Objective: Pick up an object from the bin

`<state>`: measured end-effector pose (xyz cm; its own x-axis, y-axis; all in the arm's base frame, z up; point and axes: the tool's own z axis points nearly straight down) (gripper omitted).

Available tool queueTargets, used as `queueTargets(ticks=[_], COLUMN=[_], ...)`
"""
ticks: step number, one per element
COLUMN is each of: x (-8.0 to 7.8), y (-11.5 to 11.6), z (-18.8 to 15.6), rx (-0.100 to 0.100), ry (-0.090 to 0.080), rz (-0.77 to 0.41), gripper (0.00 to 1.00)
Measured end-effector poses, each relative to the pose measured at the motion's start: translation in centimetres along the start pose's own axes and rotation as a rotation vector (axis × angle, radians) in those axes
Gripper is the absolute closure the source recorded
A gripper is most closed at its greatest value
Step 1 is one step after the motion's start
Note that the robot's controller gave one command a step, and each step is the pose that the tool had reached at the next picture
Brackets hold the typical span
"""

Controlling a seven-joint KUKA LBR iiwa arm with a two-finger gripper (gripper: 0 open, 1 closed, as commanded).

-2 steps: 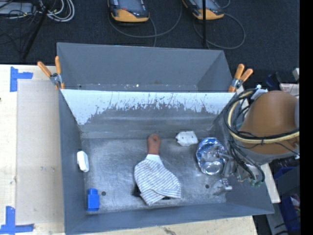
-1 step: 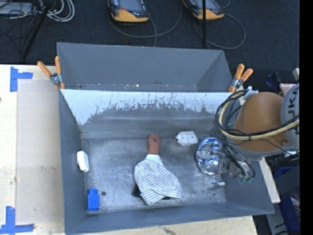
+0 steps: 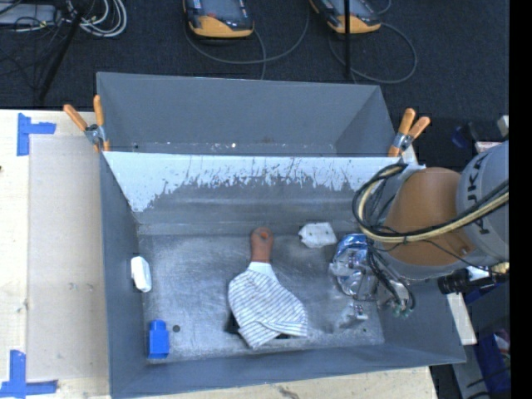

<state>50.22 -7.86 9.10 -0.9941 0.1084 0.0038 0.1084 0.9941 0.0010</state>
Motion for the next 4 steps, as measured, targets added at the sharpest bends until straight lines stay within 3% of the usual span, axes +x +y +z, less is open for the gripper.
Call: queueTargets(ticks=[1, 2, 3, 4], x=[-1.2, -5.9, -6.5, -6.5], y=[-0.9, -2.7, -6.0, -6.0], z=[1.5, 0.3, 1.1, 1.1], rx=[0.0, 0.001, -0.001, -0.001], ry=[-0.002, 0.001, -0.004, -0.004], rz=[0.06, -0.05, -0.024, -0.025], gripper=[0.0, 0.0, 1.0, 1.0])
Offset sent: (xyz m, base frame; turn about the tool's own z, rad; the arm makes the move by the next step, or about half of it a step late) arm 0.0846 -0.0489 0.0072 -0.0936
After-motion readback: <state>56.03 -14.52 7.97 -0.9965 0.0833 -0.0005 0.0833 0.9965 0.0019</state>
